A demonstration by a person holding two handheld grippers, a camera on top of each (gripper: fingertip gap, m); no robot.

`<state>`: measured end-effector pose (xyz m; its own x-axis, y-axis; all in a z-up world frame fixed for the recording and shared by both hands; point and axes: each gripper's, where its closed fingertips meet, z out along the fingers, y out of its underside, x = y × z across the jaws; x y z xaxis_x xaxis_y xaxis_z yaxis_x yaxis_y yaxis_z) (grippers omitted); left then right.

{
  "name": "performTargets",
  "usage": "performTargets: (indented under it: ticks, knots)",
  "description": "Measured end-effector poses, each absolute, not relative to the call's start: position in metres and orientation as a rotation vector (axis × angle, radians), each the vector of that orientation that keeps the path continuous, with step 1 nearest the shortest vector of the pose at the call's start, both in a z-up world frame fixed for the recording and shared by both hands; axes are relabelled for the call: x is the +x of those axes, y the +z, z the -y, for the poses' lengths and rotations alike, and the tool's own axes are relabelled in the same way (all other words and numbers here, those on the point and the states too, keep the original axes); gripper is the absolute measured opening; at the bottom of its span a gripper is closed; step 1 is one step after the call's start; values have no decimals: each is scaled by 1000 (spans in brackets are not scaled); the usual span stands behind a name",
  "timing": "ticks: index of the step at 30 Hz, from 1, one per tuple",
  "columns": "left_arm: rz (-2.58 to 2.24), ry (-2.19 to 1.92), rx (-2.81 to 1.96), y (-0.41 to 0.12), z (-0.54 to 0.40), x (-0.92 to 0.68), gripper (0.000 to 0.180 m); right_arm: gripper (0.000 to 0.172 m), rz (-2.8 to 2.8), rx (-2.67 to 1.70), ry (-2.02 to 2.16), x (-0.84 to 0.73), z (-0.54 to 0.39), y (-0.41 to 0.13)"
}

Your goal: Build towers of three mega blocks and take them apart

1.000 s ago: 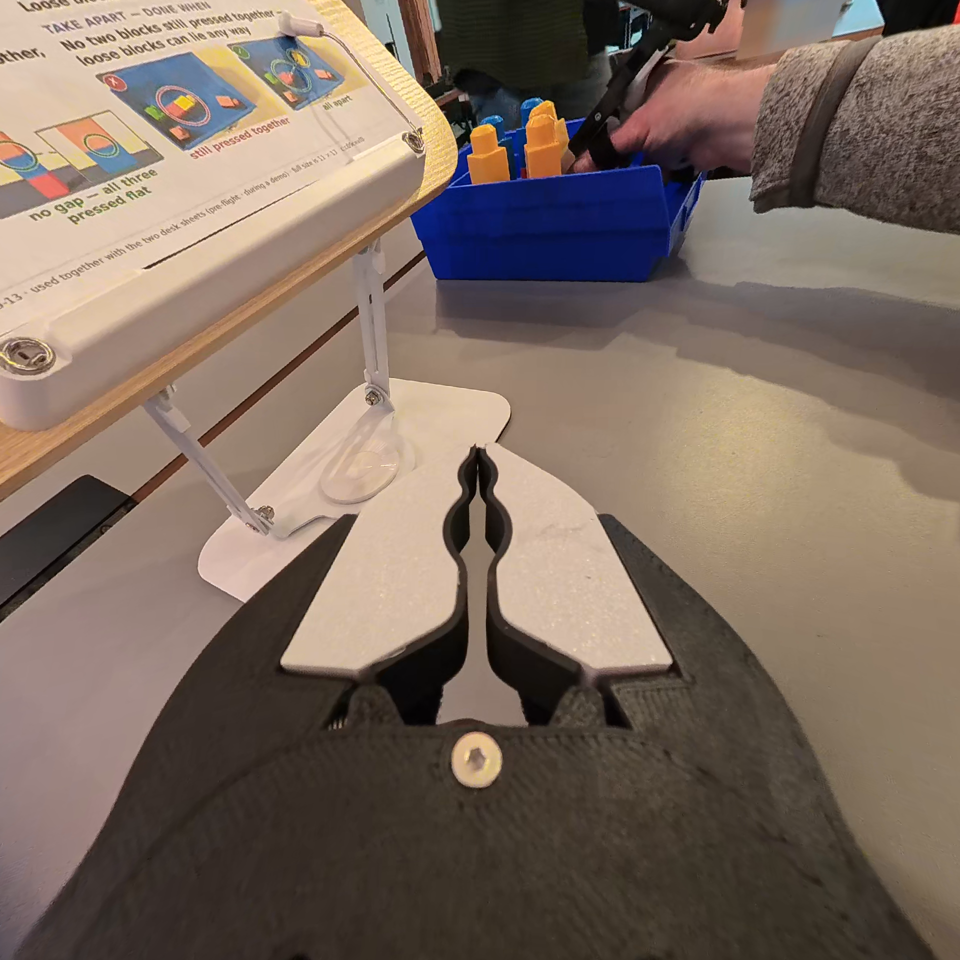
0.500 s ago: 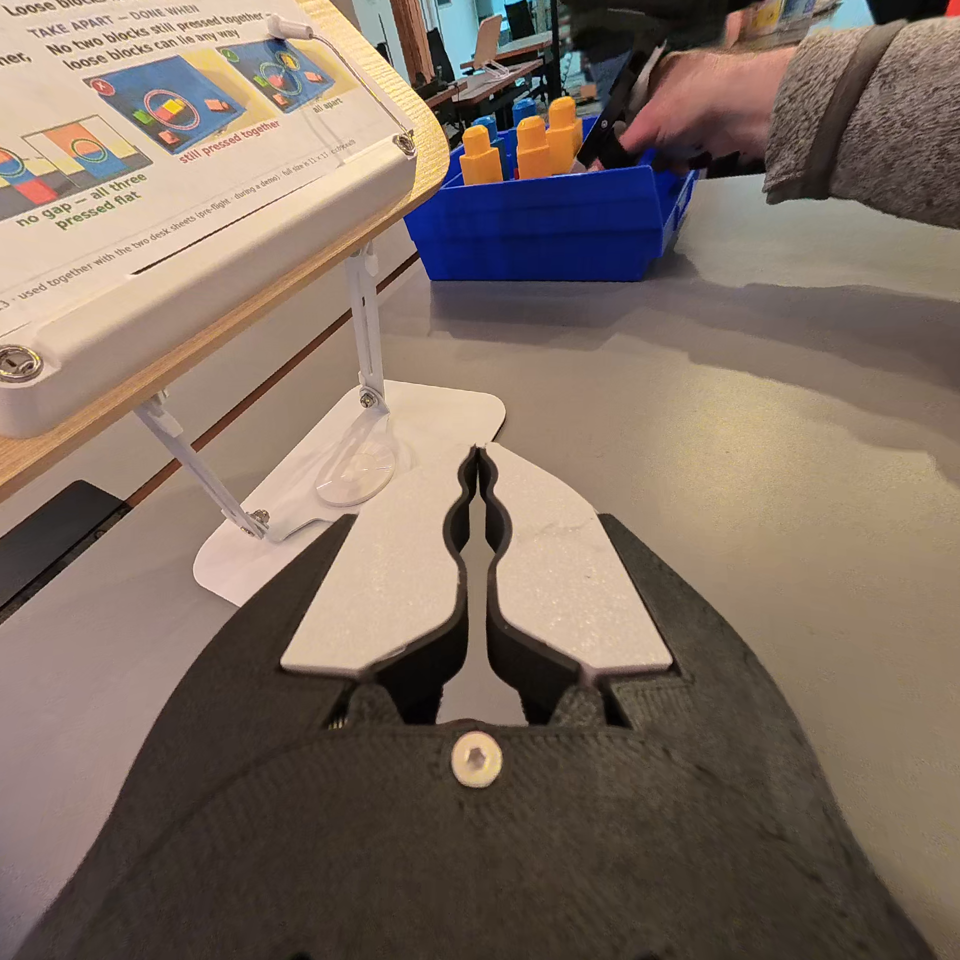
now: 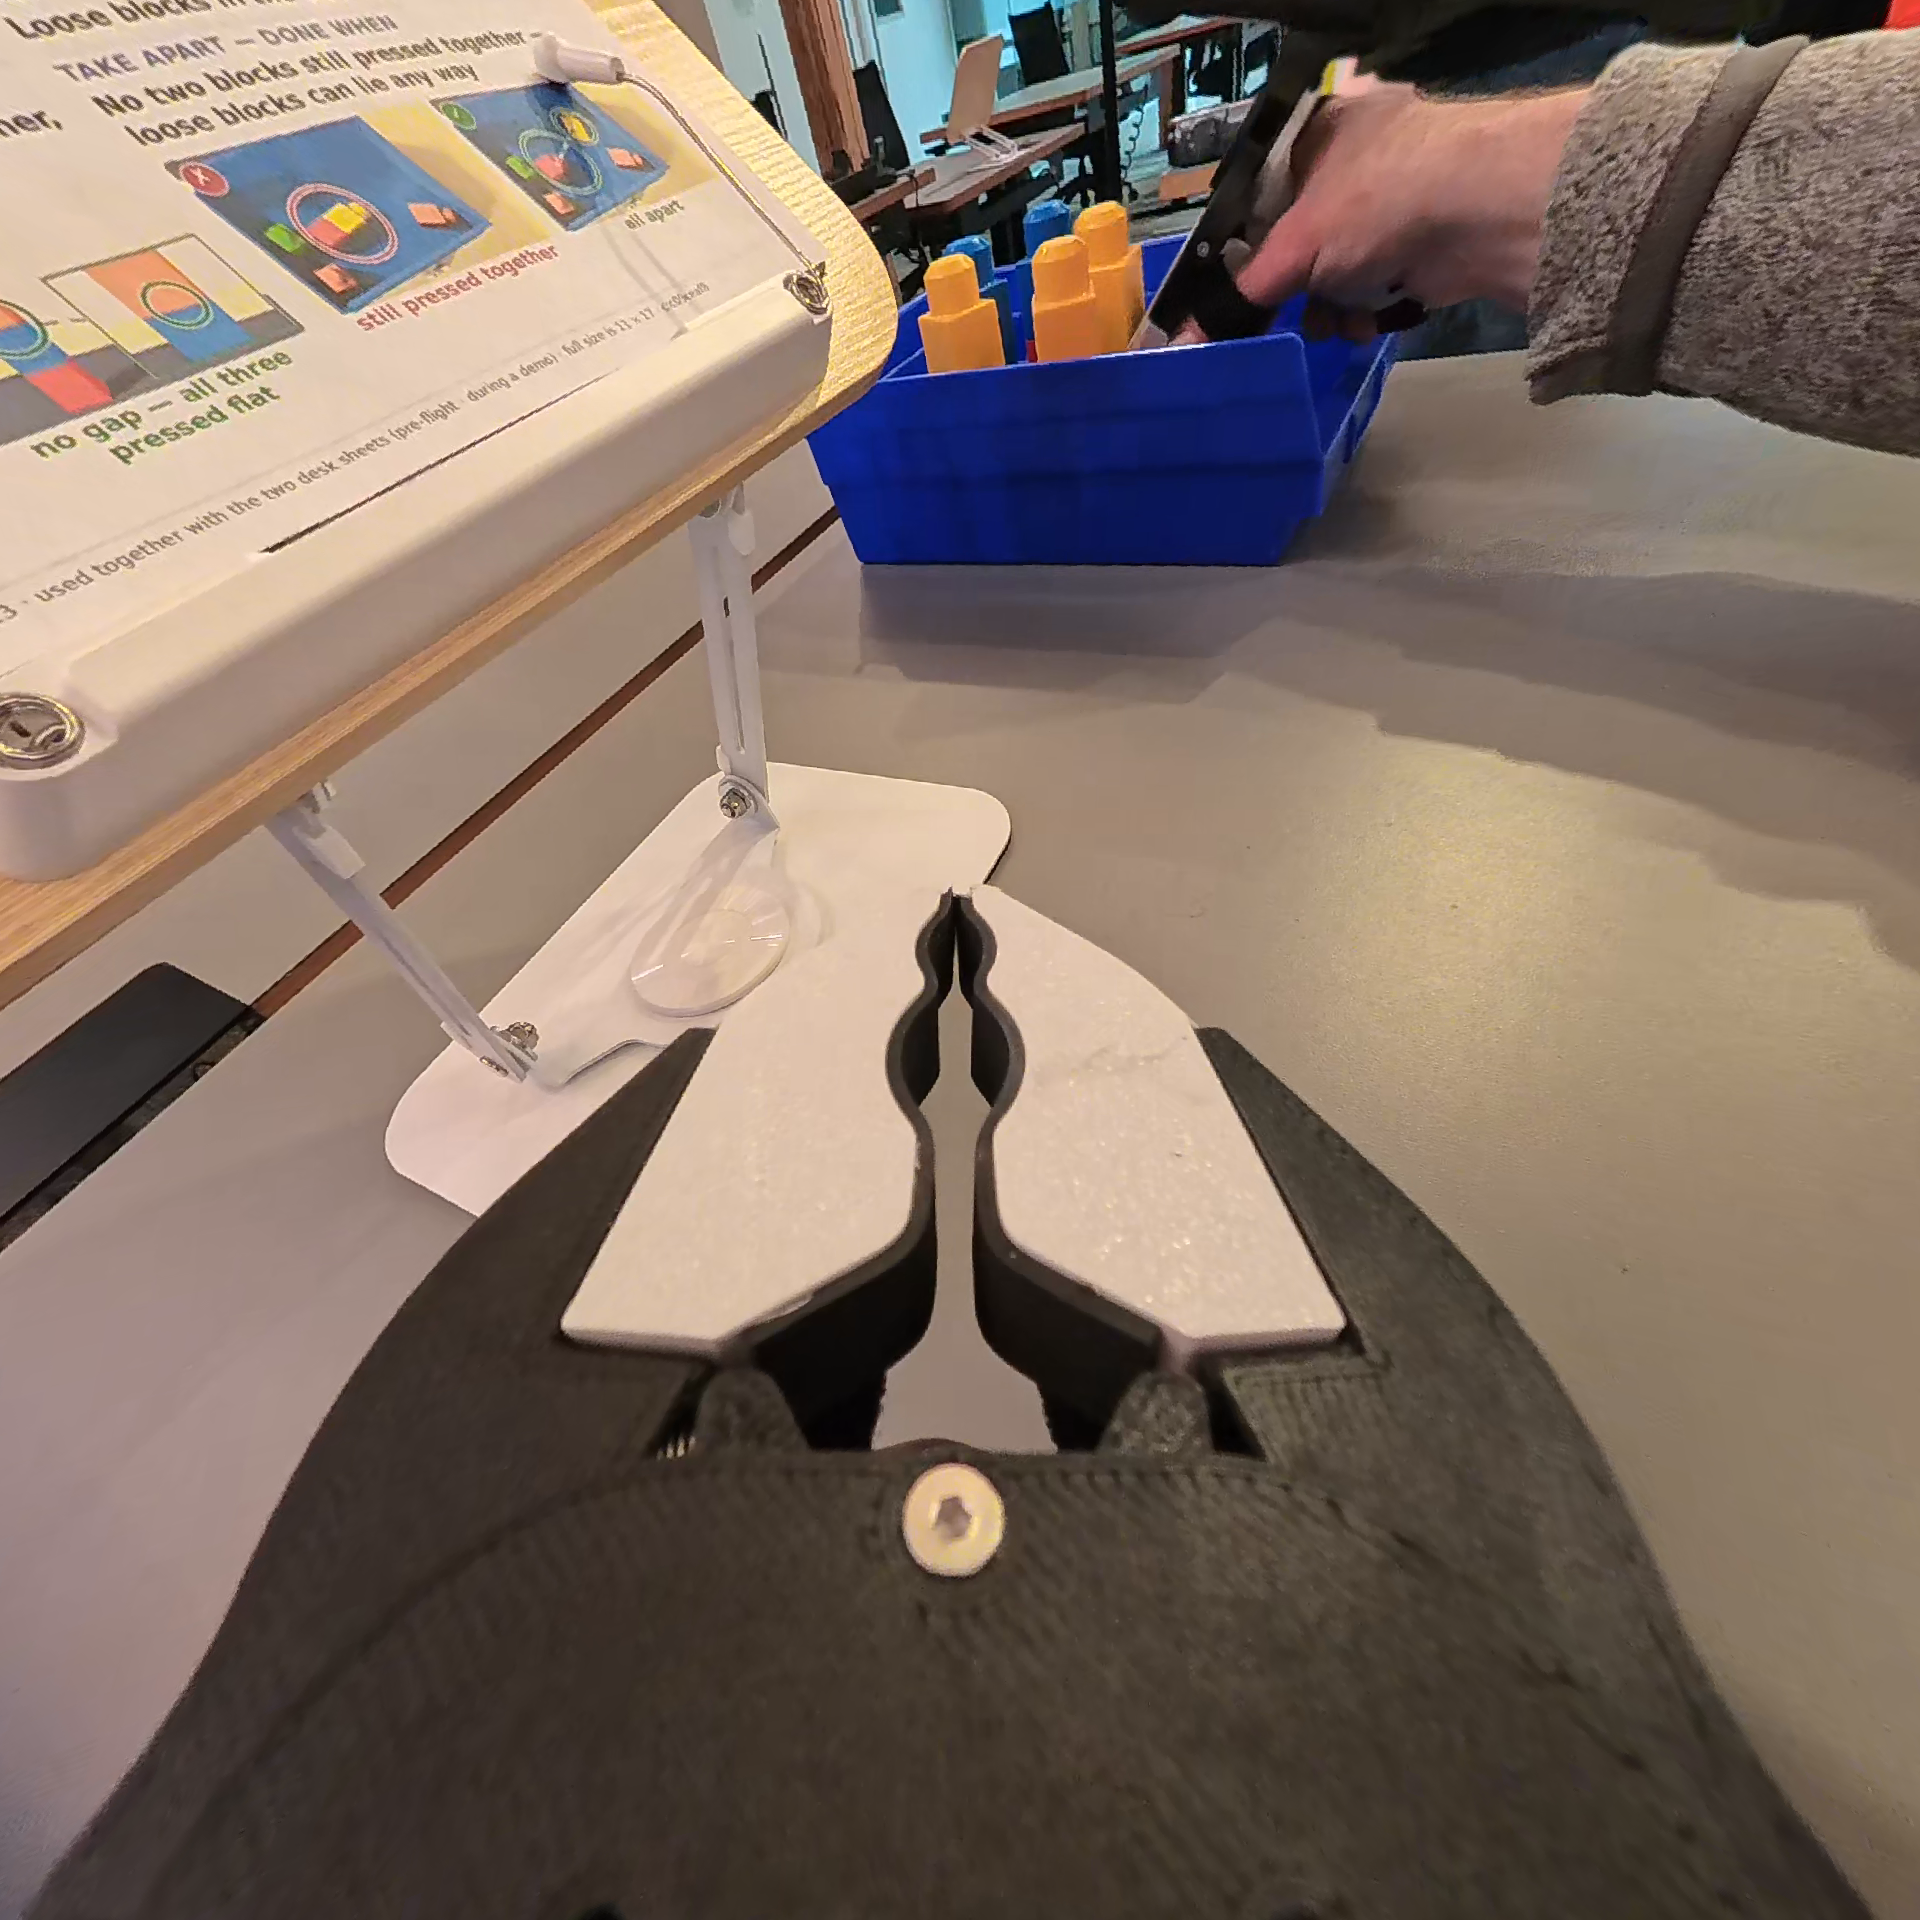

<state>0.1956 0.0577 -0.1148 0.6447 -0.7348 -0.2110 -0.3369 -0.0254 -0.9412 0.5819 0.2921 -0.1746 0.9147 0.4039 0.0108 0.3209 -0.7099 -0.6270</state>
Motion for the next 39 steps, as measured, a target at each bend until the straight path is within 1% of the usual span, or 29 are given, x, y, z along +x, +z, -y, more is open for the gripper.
performTargets:
  ticks: [8, 10, 13, 17, 20, 23, 25, 26, 32, 35, 39]
  knots:
    - [-906, -401, -1626, -116, -58, 197, 0, 38, 517, -2428, 189, 579, -298, -175]
    - [-903, -403, -1625, -116, -58, 197, 0, 48, 506, -2443, 162, 582, -298, -178]
    - [-900, -401, -1621, -114, -58, 196, 0, 56, 497, -2425, 104, 590, -296, -177]
    - [-900, -407, -1626, -116, -58, 196, 0, 55, 492, -2383, 81, 595, -282, -163]
    - [-901, -405, -1628, -116, -58, 196, 0, 48, 498, -2303, 66, 595, -269, -143]
    - [-894, -404, -1626, -115, -59, 194, 0, 30, 519, -2199, 52, 588, -250, -117]
    - [-890, -406, -1630, -115, -58, 192, 0, 6, 549, -2117, 77, 575, -234, -99]
    - [-888, -411, -1630, -115, -58, 191, 0, 0, 565, -2070, 74, 568, -225, -89]
    - [-934, -364, -1627, -112, -47, 182, 0, 0, 671, -1762, -5, 510, -163, -28]
    - [-953, -314, -1636, -115, -39, 171, 0, 0, 784, -1685, 79, 461, -134, -15]
    - [-925, -229, -1641, -108, -27, 137, 0, 0, 965, -1561, 240, 382, -99, -14]
